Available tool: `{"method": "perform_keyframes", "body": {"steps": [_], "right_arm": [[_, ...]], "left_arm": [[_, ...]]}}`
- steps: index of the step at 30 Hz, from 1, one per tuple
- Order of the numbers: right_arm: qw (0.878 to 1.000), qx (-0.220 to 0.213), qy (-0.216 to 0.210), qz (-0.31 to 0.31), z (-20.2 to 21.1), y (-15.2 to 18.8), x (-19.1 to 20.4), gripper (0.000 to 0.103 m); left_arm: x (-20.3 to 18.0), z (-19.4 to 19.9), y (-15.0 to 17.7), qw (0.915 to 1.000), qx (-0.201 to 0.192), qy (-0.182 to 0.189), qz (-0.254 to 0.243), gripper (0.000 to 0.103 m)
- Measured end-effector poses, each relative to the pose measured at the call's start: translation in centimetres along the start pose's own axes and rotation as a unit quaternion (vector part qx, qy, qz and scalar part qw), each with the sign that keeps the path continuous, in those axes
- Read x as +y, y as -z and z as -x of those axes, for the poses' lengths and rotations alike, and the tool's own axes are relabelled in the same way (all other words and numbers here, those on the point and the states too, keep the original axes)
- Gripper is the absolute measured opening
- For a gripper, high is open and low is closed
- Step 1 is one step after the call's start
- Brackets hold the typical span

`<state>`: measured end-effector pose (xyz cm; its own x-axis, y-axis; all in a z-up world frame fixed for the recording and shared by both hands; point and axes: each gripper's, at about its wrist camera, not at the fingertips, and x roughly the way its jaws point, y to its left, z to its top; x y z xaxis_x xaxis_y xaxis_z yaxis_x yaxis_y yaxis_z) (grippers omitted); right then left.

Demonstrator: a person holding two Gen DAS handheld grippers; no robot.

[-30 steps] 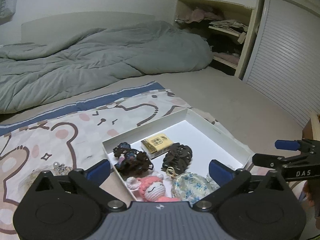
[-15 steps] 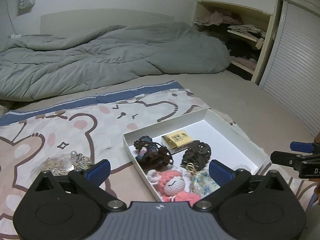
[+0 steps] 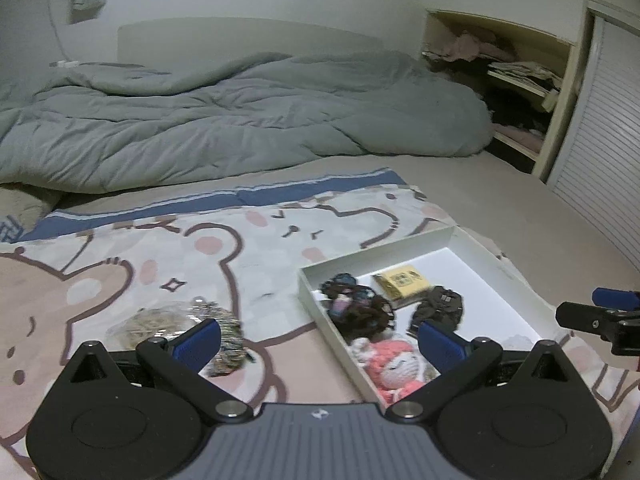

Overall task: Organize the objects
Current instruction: 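Withdraw both open tools from the box toward the remaining bagged twine and cord, then move left tool to the bagged twine while right tool approaches the braided cord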

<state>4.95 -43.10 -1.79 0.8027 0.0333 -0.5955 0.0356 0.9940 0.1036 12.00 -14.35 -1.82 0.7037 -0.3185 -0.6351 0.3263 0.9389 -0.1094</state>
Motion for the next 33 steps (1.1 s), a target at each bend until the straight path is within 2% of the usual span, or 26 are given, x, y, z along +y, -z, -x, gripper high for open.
{"method": "perform_keyframes", "body": {"steps": [9, 22, 28, 33], "right_arm": [[0.999, -0.004, -0.026, 0.018, -1.4, -0.6, 3.6, 0.103], [0.996, -0.005, -0.063, 0.056, -3.1, -0.8, 9.8, 0.103], [0.994, -0.012, -0.075, 0.076, -3.3, -0.8, 12.4, 0.103], [0.990, -0.006, -0.120, 0.077, -3.9, -1.6, 13.9, 0.103]], "left_arm": [[4.2, 1.1, 0.3, 0.9989, -0.004, -0.040, 0.026, 0.103], [9.0, 2.8, 0.6, 0.9953, -0.019, -0.073, 0.060, 0.103], [11.3, 2.9, 0.8, 0.9915, -0.019, -0.092, 0.091, 0.103], [13.2, 2.3, 0.4, 0.9894, -0.004, -0.102, 0.103, 0.103]]}}
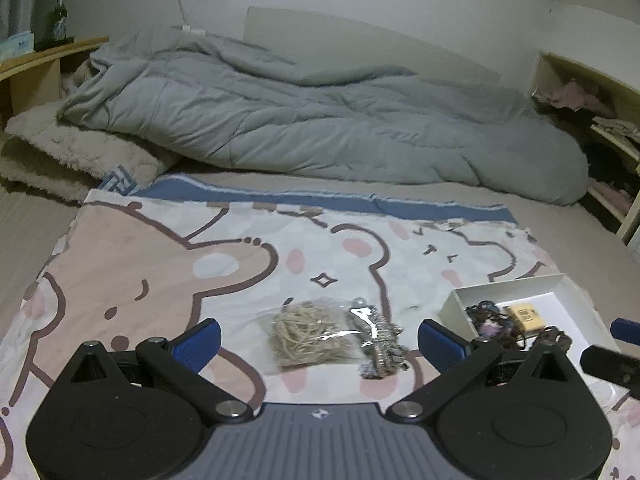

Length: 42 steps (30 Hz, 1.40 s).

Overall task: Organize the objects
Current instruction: 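Move left tool to the bagged twine while right tool approaches the braided cord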

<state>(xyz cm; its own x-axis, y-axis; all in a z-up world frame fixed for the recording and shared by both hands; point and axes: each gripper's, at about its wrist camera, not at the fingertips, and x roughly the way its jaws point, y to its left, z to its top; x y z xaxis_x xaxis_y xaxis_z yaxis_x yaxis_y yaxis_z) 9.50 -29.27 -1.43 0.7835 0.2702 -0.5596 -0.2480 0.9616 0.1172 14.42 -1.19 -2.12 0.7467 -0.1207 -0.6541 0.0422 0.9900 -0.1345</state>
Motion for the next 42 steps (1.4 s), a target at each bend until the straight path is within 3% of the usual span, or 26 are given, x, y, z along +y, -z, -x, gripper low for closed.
{"method": "perform_keyframes", "body": {"steps": [5, 11, 19, 27, 32, 42], "right_arm": [[1.000, 0.006, -0.019, -0.023, -2.2, -1.4, 0.9, 0.103], [1.000, 0.008, -0.003, -0.009, -5.8, -2.2, 1.9, 0.103], [1.000, -0.002, -0.023, 0.020, -10.1, -1.3, 3.0, 0.103], [0.999, 0.015, -0.025, 0.036, -14.0, 0.2, 3.4, 0.103], [0.998, 0.036, -0.041, 0.045, -16.6, 1.2, 3.5, 0.093], [0.992, 0.066, -0.067, 0.078, -19.7, 3.5, 4.8, 0.090]], "left_arm": [[1.6, -1.1, -1.3, 0.9995, -0.011, -0.025, 0.019, 0.103], [1.9, -3.1, -2.5, 0.9987, 0.002, -0.050, 0.012, 0.103], [0.4, -7.8, -3.9, 0.9970, 0.050, -0.041, 0.043, 0.103], [-1.0, -12.7, -2.5, 0.9930, 0.094, -0.020, 0.069, 0.103], [-1.0, -14.5, -2.1, 0.9925, 0.100, -0.030, 0.064, 0.103], [-0.9, -17.4, -0.8, 0.9895, 0.125, -0.030, 0.065, 0.103]]}}
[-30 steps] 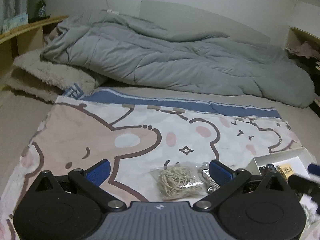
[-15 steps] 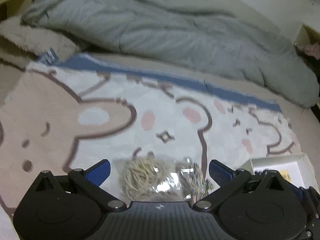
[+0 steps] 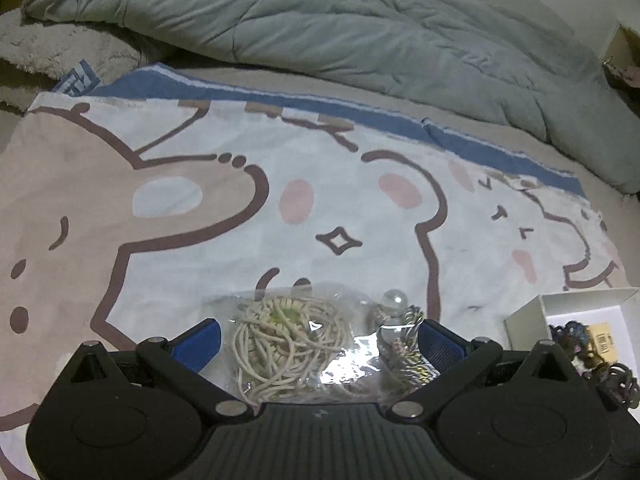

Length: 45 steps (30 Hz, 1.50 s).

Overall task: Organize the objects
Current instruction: 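Move left tool to the bagged twine while right tool approaches the braided cord, then grasp the clear bag of twine with left tool while right tool grasps the braided cord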

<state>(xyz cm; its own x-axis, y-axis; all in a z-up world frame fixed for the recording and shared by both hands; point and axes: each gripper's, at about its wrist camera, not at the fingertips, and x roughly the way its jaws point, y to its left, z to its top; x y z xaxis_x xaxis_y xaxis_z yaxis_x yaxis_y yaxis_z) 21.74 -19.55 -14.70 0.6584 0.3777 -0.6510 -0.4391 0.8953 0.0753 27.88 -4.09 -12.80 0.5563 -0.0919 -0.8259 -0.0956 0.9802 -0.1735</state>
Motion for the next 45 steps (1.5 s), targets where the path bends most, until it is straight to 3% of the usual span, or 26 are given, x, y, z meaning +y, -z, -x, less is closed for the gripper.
{"method": "perform_keyframes", "body": {"steps": [4, 7, 10, 12, 14, 20, 29, 31, 33, 35, 40, 45], "right_arm": [[1.000, 0.009, 0.001, 0.010, -0.9, 0.4, 0.3, 0.085], [1.000, 0.014, -0.003, 0.009, -1.4, 0.5, 0.4, 0.074], [1.000, 0.013, -0.011, -0.004, -1.3, 0.5, 0.1, 0.061], [0.999, 0.016, -0.018, -0.027, -1.3, 0.4, -0.3, 0.045], [0.999, 0.023, -0.021, -0.042, -1.2, 0.4, -0.6, 0.038], [0.998, 0.047, -0.020, -0.030, -0.2, 0.2, 0.1, 0.036], [0.992, 0.117, -0.040, -0.025, 2.7, 0.6, -0.5, 0.036], [0.992, 0.115, -0.044, -0.031, 2.8, 0.7, -0.6, 0.038], [0.992, 0.109, -0.044, -0.044, 2.3, 0.8, -0.8, 0.051], [0.992, 0.106, -0.037, -0.050, 1.6, 0.8, -0.8, 0.055], [0.992, 0.116, -0.031, -0.042, 0.2, 1.2, -0.6, 0.058], [0.992, 0.119, -0.029, -0.032, -0.1, 1.6, -0.8, 0.049]], "left_arm": [[0.5, -0.5, 0.0, 0.9999, -0.004, 0.004, 0.009, 0.103], [0.8, -0.7, 0.0, 0.9997, -0.003, 0.018, 0.013, 0.103], [0.9, -1.0, 0.1, 0.9998, 0.003, 0.012, 0.014, 0.103], [1.1, -1.1, 0.3, 0.9997, 0.006, 0.011, 0.021, 0.102], [1.2, -1.1, 0.4, 0.9996, 0.008, 0.013, 0.025, 0.100], [1.3, -1.0, 0.7, 0.9999, 0.011, 0.003, 0.011, 0.091], [1.1, -1.0, 1.0, 0.9999, 0.012, -0.005, 0.003, 0.091], [1.0, -1.1, 1.1, 0.9999, 0.012, -0.010, 0.007, 0.094], [1.0, -1.4, 1.1, 0.9997, 0.015, -0.012, 0.013, 0.096], [1.0, -1.7, 1.1, 0.9997, 0.015, -0.016, 0.013, 0.096], [1.0, -2.4, 1.2, 0.9996, 0.025, -0.014, 0.003, 0.092], [1.1, -2.1, 1.1, 0.9997, 0.018, -0.014, 0.001, 0.083]]}}
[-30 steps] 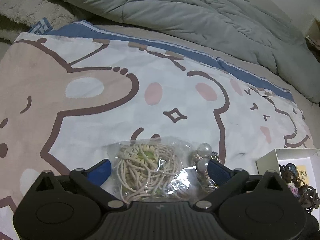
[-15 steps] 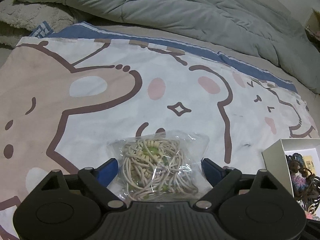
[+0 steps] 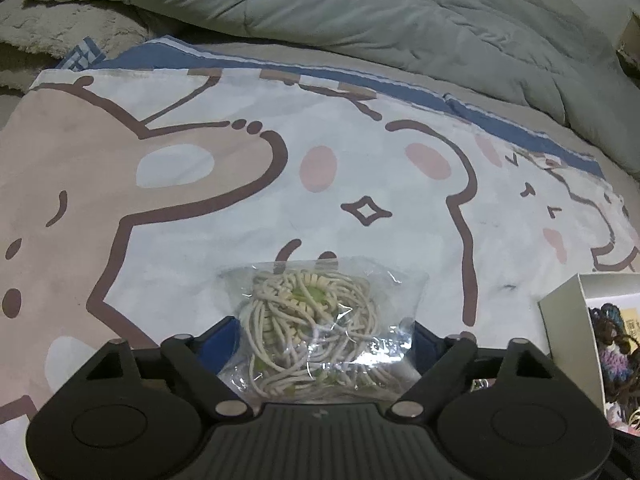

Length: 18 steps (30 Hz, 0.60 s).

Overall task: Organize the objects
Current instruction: 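Grasp the clear bag of twine with left tool while right tool grasps the braided cord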

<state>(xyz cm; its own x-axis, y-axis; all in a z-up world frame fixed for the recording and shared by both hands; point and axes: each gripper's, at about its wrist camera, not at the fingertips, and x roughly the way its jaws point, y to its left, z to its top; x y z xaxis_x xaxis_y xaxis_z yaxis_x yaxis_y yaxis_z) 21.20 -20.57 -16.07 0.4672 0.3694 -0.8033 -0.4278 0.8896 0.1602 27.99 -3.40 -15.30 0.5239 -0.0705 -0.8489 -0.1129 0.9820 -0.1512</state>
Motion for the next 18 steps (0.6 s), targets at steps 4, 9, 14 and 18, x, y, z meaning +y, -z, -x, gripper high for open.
{"method": "perform_keyframes", "body": {"steps": [4, 9, 14, 18], "right_arm": [[1.000, -0.013, 0.006, -0.004, 0.6, -0.1, -0.2, 0.048], [0.999, -0.042, 0.019, -0.017, 2.2, -0.9, -0.8, 0.047], [0.997, -0.070, 0.026, -0.035, 4.0, -1.7, -1.3, 0.047], [0.994, -0.091, 0.031, -0.043, 5.4, -2.2, -1.5, 0.047]], "left_arm": [[-0.1, 0.9, -0.1, 0.9997, -0.021, -0.007, -0.011, 0.075], [0.7, 2.6, -0.2, 0.9994, -0.036, 0.002, 0.003, 0.074], [0.9, 5.2, -0.3, 0.9981, -0.061, 0.005, -0.002, 0.074], [1.0, 7.6, -0.2, 0.9964, -0.084, 0.008, -0.008, 0.074]]}}
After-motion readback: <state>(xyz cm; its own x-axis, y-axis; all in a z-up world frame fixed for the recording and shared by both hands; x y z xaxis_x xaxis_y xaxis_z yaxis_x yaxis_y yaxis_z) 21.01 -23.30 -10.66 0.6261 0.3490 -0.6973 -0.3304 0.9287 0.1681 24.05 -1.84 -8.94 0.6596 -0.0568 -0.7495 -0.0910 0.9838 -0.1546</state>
